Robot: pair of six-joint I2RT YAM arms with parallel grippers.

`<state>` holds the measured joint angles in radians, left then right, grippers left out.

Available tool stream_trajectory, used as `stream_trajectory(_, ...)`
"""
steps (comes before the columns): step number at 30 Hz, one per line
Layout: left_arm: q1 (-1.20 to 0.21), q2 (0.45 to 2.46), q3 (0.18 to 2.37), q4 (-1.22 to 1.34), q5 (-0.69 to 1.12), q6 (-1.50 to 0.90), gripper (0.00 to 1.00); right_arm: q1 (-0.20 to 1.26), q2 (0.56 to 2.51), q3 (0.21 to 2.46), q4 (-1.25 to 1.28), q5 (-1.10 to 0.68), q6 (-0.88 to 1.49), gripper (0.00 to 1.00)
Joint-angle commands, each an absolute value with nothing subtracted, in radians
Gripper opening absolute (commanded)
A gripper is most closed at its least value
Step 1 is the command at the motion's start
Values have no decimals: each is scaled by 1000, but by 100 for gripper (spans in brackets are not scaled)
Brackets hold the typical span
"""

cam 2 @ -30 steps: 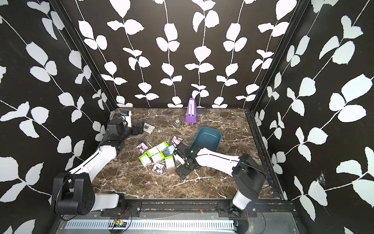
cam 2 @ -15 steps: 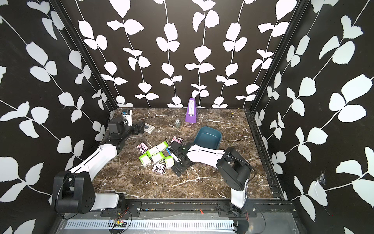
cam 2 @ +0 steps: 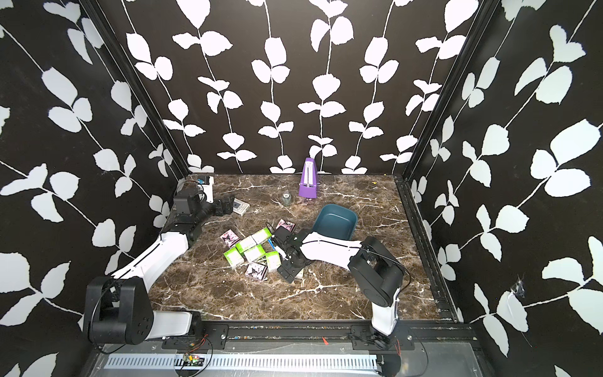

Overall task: Put the pocket tissues into the storage box
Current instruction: Pick up the pocket tissues from the center of the board.

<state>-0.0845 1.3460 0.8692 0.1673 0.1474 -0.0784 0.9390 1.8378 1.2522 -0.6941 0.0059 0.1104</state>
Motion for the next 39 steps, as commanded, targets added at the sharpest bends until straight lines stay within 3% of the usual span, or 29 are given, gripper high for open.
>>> stream_trajectory(1,-88,1306,928,109,227,-74,99,922,1852,1300,-702,9,77,99)
stream_trajectory(6,-90,1322,1051,-158,468,-33,99,900,1866,1298,-707,-29,75,98)
stream_trajectory(12,-90,1374,1181,-527,533,21,99,898,1842,1265,-703,-46,152,97)
stream_trajectory(17,-90,1456,1284,-686,716,77,99,899,1840,1222,-659,-80,201,94)
stream_trajectory(22,-90,1535,1363,-814,775,148,99,899,1859,1225,-677,-60,193,92)
stream_trajectory(32,-89,1546,1330,-713,792,111,99,900,1891,1241,-694,-95,203,72)
stream_trajectory(39,-90,1551,1338,-665,793,86,99,906,1895,1245,-702,-88,210,43)
